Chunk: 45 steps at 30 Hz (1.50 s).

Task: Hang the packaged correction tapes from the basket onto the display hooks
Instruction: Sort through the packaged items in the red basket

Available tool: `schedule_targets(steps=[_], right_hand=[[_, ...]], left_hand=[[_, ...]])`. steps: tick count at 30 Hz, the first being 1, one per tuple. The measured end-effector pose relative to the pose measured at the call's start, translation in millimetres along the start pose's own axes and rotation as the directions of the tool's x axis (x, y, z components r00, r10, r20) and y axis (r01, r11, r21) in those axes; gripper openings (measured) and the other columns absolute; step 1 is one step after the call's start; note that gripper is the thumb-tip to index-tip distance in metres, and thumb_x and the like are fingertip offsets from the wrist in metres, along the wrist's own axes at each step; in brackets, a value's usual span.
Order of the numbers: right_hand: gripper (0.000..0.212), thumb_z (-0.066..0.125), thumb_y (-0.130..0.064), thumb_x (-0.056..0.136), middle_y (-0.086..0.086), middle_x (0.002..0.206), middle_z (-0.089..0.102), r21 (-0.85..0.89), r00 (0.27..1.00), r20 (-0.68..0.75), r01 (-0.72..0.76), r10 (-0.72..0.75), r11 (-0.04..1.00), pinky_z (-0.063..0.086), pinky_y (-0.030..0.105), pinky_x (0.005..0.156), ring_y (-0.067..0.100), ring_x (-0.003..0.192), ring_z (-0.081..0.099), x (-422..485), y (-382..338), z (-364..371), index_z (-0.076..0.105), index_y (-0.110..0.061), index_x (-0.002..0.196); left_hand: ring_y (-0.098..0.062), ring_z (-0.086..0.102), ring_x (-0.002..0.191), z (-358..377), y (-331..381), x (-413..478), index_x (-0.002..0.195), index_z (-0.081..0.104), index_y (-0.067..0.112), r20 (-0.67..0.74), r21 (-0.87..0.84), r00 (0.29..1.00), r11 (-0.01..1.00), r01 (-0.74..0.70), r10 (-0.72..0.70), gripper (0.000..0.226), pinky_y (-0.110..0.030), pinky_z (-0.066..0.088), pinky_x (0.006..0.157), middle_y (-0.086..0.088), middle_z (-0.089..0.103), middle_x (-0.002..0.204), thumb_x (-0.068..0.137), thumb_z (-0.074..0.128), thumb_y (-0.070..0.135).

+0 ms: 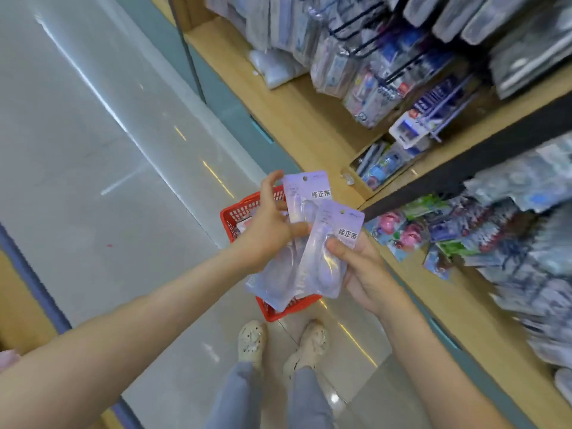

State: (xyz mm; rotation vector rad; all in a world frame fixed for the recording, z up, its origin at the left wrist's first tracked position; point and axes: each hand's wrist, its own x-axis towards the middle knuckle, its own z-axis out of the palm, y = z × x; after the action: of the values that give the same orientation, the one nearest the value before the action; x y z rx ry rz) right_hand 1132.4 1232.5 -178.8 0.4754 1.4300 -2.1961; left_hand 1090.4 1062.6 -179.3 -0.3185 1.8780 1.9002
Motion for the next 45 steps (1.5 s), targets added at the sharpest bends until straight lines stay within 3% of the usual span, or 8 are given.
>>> schedule_targets(steps=[3,7,12,18,24,28,33,45], right_hand=[[0.068,0.076,-0.013,0.073,0.009,0.110,0.069,0.073,0.987,-0.126,0.106,-0.096,0.992,0.054,0.028,0.077,0.019,0.097,0.067,-56.4,-32.1,7.5,0.047,0.004,0.132],[0.033,0.053,-0.005,0.084,0.000,0.095,0.074,0.126,0.963,-0.189,0.220,-0.194,0.967,0.055,0.026,0.070,0.013,0.085,0.070,-134.5,-58.6,-4.2,0.057,-0.009,0.116],[0.037,0.057,-0.010,0.082,0.001,0.100,0.072,0.107,0.886,-0.320,0.386,-0.336,0.916,0.056,0.026,0.071,0.014,0.089,0.069,-245.9,-75.1,-37.7,0.058,-0.010,0.119],[0.035,0.059,-0.016,0.078,-0.001,0.094,0.073,0.027,0.724,-0.486,0.572,-0.489,0.820,0.056,0.025,0.065,0.013,0.082,0.070,-415.7,-72.1,-112.7,0.063,-0.014,0.113],[0.061,0.069,-0.020,0.082,0.022,0.133,0.054,-0.114,0.489,-0.584,0.741,-0.648,0.662,0.050,0.044,0.094,0.032,0.116,0.056,-590.3,-74.9,-184.7,0.047,-0.002,0.137],[0.055,0.059,-0.017,0.084,0.009,0.115,0.065,-0.161,0.414,-0.563,0.794,-0.715,0.587,0.054,0.032,0.077,0.022,0.101,0.065,-674.8,-83.7,-217.3,0.048,-0.004,0.136],[0.055,0.070,-0.020,0.083,0.010,0.121,0.066,-0.305,0.405,-0.472,0.758,-0.783,0.576,0.054,0.033,0.078,0.026,0.108,0.065,-722.2,-109.3,-239.1,0.051,-0.007,0.133],[0.046,0.072,-0.021,0.075,-0.001,0.115,0.070,-0.727,0.084,-0.359,0.599,-0.929,0.335,0.051,0.039,0.086,0.020,0.109,0.064,-790.3,-249.4,-301.2,0.061,-0.018,0.119]], left_hand=[[-0.015,0.065,0.092,25.7,44.7,-36.0,0.139,0.025,0.025,0.054,-0.137,0.997,0.988,0.066,-0.059,0.078,-0.033,0.056,0.080,-0.014,0.060,0.120,0.081,0.070,-0.003],[-0.018,0.065,0.087,64.3,87.0,-84.0,0.117,0.052,0.008,0.305,-0.088,0.949,0.990,0.107,-0.075,0.039,-0.031,0.055,0.079,-0.018,0.060,0.118,0.084,0.064,-0.008],[-0.021,0.067,0.101,118.8,112.0,-156.2,0.109,0.066,0.008,0.736,0.305,0.639,0.952,-0.019,-0.223,0.034,-0.037,0.052,0.092,-0.009,0.071,0.109,0.077,0.069,0.020],[-0.027,0.069,0.096,254.2,109.7,-266.6,0.104,0.068,0.001,0.734,0.338,0.675,0.900,-0.275,-0.069,0.029,-0.042,0.051,0.089,-0.014,0.072,0.102,0.084,0.071,0.022],[-0.016,0.069,0.072,392.9,111.5,-391.2,0.100,0.064,0.007,0.796,0.173,0.602,0.925,-0.338,0.070,0.010,-0.020,0.053,0.058,-0.006,0.072,0.087,0.094,0.059,0.012],[-0.024,0.068,0.101,466.9,128.8,-441.8,0.118,0.061,0.008,0.793,0.005,0.560,0.918,-0.397,0.238,0.024,-0.042,0.054,0.090,-0.008,0.071,0.111,0.098,0.053,0.018],[-0.024,0.066,0.105,545.2,145.4,-486.8,0.125,0.054,0.014,0.836,-0.153,0.412,0.876,-0.456,0.361,0.029,-0.046,0.053,0.091,-0.007,0.067,0.119,0.098,0.051,0.023],[-0.006,0.067,0.099,670.6,261.5,-506.9,0.116,0.055,0.023,0.662,-0.441,0.196,0.587,-0.679,0.724,0.036,-0.021,0.055,0.075,0.010,0.069,0.109,0.084,0.070,0.017]])
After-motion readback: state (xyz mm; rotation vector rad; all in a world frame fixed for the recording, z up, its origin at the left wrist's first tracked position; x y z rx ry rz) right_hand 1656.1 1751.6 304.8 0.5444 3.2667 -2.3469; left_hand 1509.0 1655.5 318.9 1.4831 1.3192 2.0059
